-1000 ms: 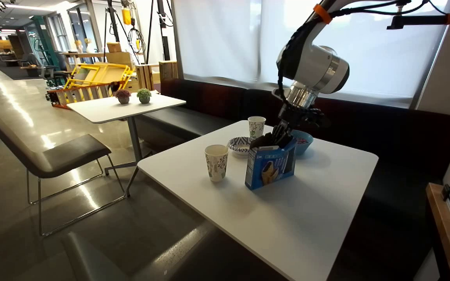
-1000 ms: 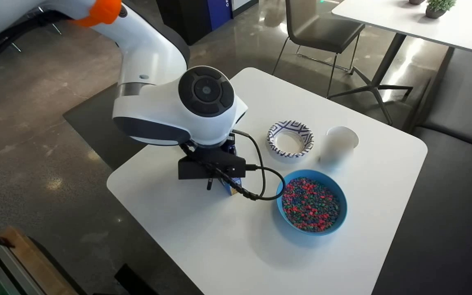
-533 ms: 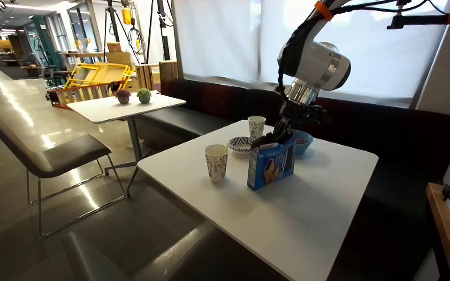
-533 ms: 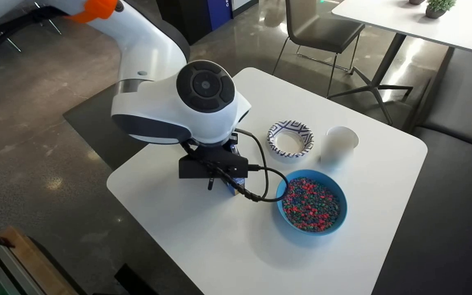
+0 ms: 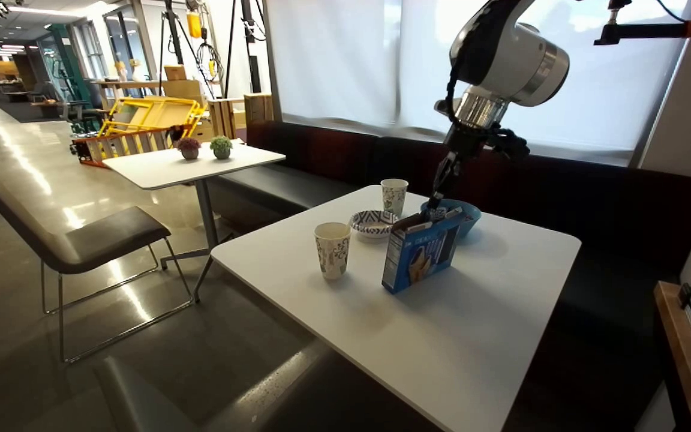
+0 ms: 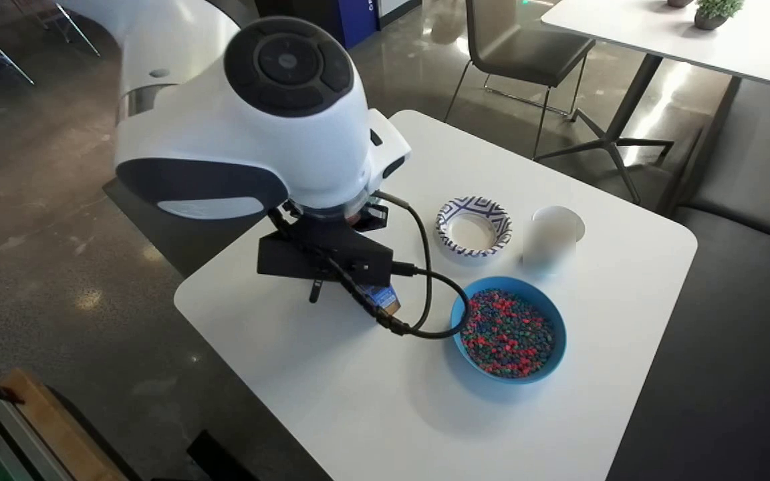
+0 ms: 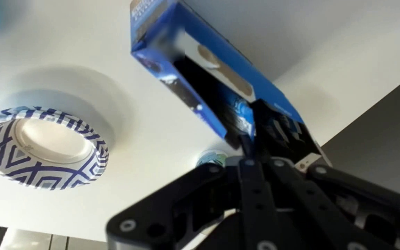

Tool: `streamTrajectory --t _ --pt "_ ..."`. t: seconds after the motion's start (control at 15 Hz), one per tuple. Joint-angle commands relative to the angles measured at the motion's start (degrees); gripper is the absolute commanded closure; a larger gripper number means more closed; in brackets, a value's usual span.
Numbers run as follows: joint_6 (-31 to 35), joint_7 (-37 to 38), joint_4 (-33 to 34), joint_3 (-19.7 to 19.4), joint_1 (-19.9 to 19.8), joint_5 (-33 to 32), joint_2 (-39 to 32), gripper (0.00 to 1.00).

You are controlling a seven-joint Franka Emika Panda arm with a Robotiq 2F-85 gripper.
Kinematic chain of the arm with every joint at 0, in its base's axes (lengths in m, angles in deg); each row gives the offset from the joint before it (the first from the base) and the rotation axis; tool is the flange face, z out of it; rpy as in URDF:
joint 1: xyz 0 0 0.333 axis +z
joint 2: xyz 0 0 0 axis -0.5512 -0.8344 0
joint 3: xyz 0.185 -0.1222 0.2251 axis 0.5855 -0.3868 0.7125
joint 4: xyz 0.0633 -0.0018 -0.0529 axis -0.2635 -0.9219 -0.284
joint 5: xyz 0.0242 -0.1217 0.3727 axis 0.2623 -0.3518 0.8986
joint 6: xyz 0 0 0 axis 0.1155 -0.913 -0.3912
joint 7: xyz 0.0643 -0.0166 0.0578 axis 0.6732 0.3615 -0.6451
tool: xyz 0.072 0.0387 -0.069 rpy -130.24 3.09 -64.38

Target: Remove a blue packet from the blue box and put it on the table

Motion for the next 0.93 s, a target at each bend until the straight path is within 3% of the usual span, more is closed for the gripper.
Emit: streamTrajectory --t 0.0,0.13,0.67,0.73,0.87 --pt "-2.65 7.41 -4.18 -1.84 1.77 -4.9 8.37 1.0" --pt "-2.55 10.81 -5.01 -2.22 2.45 -6.57 11.38 1.0" --pt "10.7 26.38 -10.65 -3.66 5.31 -13.79 21.12 1.0" --pt "7.71 21.55 -7.01 -2.33 3.82 -10.6 17.59 0.99" --pt "9.28 23.86 -8.35 -2.66 4.16 -11.87 19.21 0.99"
